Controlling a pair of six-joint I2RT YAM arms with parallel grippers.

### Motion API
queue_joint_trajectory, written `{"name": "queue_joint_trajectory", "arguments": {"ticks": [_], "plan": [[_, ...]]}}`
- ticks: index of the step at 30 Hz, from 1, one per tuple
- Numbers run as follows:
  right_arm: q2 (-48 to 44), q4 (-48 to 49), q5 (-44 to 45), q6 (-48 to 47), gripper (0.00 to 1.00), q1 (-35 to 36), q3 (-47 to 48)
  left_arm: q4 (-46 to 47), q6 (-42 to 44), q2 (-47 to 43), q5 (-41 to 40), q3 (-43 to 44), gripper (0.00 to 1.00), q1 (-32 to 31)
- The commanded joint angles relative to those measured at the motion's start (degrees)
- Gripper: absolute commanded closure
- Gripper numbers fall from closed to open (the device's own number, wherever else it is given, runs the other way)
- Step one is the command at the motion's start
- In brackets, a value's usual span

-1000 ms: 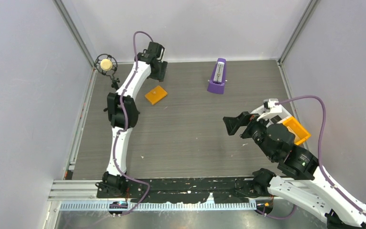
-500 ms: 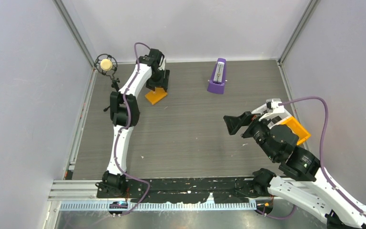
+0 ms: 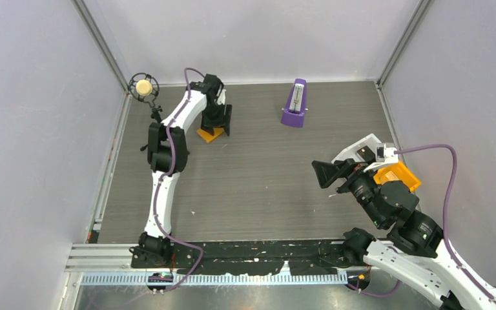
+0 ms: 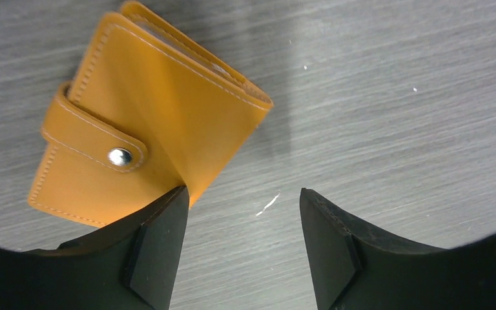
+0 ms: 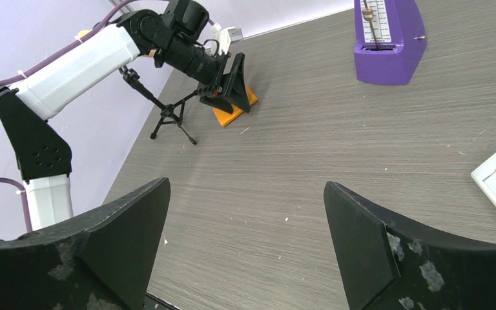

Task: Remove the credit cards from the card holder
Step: Move the card holder to the center of the board.

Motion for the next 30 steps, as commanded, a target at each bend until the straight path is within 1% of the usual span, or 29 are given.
{"name": "queue_joint_trajectory", "arguments": {"ticks": [1,6,10,15,21,23,26,30], "plan": [[-2.2,0.6,2.5,1.2,0.03,0.2,-0.6,-2.5,-1.4,-3.9,1.3,-5.0,0.35,-2.6],[-3.2,0.3,3.3,0.8,0.03,0.2,-0.8,2.9,-3.5,-10.1,0.4,-14.9,0.37,-6.1],[-3.2,0.4,3.1,0.4,0.03,0.2,-1.1,5.2,-3.8,-13.8,-2.5,-15.9,0.39,-7.4],[-2.9,1.4,2.5,-0.2,0.03,0.2,-1.3,6.9,-5.5,-14.4,-11.2,-10.4,0.39,-5.6],[-2.4,2.3,2.7,-0.9,0.03,0.2,-1.0,5.8,-8.5,-7.7,-15.5,2.0,0.40,-1.7],[-2.1,2.4,2.7,-1.2,0.03,0.2,-0.6,6.3,-9.2,-5.8,-15.7,4.4,0.40,-0.6],[-1.3,2.6,2.7,-1.7,0.03,0.2,-0.1,8.0,-11.4,-4.0,-15.1,5.3,0.40,1.3],[-0.5,2.8,2.7,-2.4,0.03,0.2,0.4,9.9,-15.0,-1.9,-11.2,5.3,0.39,3.8]]}}
